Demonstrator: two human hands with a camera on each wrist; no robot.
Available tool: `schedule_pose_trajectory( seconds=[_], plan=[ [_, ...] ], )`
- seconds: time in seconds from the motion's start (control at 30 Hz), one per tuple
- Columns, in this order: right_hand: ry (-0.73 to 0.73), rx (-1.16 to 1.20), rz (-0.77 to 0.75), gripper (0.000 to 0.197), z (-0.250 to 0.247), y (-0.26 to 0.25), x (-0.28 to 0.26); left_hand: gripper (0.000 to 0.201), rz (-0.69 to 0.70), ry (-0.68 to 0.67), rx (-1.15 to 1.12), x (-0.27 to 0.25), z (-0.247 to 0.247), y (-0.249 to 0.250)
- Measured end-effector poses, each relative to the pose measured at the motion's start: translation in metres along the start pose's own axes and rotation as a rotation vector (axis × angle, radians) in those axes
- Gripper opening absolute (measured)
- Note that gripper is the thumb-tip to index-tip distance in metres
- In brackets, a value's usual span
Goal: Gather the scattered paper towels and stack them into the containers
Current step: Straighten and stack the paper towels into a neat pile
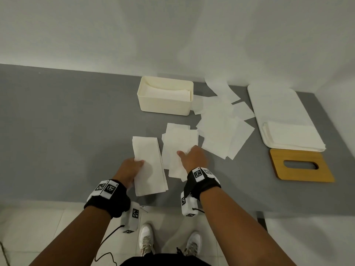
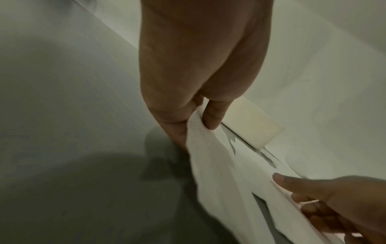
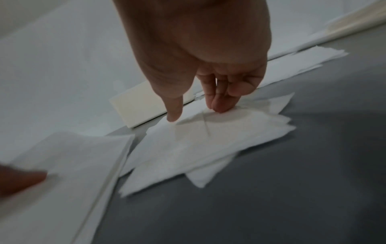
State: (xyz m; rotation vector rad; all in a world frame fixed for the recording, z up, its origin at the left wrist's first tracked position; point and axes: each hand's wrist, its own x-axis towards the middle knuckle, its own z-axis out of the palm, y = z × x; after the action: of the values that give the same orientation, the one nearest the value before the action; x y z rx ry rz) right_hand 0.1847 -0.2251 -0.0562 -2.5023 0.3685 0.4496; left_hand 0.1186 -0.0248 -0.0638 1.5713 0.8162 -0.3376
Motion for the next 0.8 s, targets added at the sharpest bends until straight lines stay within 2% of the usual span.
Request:
schedule_pose_trajectory(
  seconds=[0.1, 0.27, 0.33, 0.4, 0.43, 0.53, 0.6, 0.67, 0.8],
  plan=[
    [-0.072, -0.009, 0.022, 0.043, -0.001, -0.01, 0.005, 0.021, -0.014, -0.003, 0.004, -0.001, -0.002, -0.007],
    [-0.141, -0.015, -0.022, 0.011, -0.003, -0.016, 0.011, 0.023, -0.04, -0.032, -0.033, -0.002, -0.005, -0.006],
    [-0.114, 0.127, -0.072, 0.014, -0.004, -0.017, 0.008, 0.025, -0.053, -0.062, -0.051, -0.002, -0.007, -0.004],
    [-0.074, 0.363, -0.069, 0.007, -0.008, -0.016, 0.001, 0.028, -0.068, -0.088, -0.078, -0.002, -0.009, -0.004],
    [-0.086, 0.475, -0.043, 0.007, -0.01, -0.015, -0.004, 0.028, -0.076, -0.1, -0.099, -0.003, -0.009, -0.003],
    [-0.25, 0.802, 0.07, 0.03, -0.011, -0.006, -0.019, 0.021, -0.103, -0.134, -0.185, -0.006, -0.007, -0.001],
    [-0.375, 0.918, 0.089, 0.031, -0.008, -0.004, -0.031, 0.017, -0.135, -0.133, -0.235, -0.009, -0.005, 0.003],
    [-0.437, 0.899, 0.044, 0.031, -0.003, -0.007, -0.04, 0.024, -0.152, -0.127, -0.262, -0.009, -0.003, 0.005],
    [-0.472, 0.721, -0.038, 0.033, 0.015, -0.018, -0.046, 0.051, -0.16, -0.176, -0.275, -0.008, -0.003, 0.006]
  ],
)
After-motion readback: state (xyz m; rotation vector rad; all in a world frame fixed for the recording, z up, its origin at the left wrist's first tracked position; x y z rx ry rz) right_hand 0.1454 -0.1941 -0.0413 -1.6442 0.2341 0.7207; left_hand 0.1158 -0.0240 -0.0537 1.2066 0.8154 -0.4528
